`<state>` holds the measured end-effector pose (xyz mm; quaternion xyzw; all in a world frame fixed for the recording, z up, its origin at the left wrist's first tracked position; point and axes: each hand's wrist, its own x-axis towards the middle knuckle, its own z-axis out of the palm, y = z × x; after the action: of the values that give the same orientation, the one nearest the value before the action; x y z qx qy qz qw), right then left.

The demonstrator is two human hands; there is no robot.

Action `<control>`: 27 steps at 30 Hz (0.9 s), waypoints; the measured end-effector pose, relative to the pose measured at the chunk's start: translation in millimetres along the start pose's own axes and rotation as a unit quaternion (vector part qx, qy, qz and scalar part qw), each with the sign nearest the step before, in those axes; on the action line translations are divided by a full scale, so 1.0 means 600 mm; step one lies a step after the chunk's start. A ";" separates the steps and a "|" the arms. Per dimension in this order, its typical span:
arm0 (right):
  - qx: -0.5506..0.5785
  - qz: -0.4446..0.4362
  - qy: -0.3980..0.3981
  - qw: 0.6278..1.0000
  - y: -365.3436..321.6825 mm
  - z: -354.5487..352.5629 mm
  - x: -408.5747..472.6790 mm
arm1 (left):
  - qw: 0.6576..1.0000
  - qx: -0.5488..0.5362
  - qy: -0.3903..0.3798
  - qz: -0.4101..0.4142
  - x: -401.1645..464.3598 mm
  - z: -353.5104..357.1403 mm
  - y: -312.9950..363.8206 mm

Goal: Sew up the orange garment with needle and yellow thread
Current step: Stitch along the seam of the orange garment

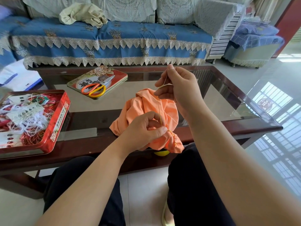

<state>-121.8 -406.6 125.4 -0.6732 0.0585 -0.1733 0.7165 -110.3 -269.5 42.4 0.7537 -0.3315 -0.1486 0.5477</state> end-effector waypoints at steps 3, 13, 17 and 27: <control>-0.008 -0.016 0.000 1.000 -0.003 -0.002 0.002 | 1.000 0.006 -0.021 -0.009 -0.001 0.000 0.001; -0.007 -0.117 0.063 0.991 -0.024 -0.002 0.013 | 0.999 -0.011 -0.029 -0.011 0.002 -0.005 -0.005; 0.018 -0.115 0.031 0.993 -0.032 0.000 0.006 | 0.999 -0.009 -0.035 -0.005 0.004 -0.003 -0.003; 0.073 0.121 -0.165 0.976 -0.003 0.032 -0.055 | 0.995 -0.083 0.053 -0.034 0.006 -0.003 -0.011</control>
<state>-147.0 -377.8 124.1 -0.6263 0.0079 0.0248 0.7791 -103.9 -269.3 37.3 0.7232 -0.2625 -0.1541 0.6200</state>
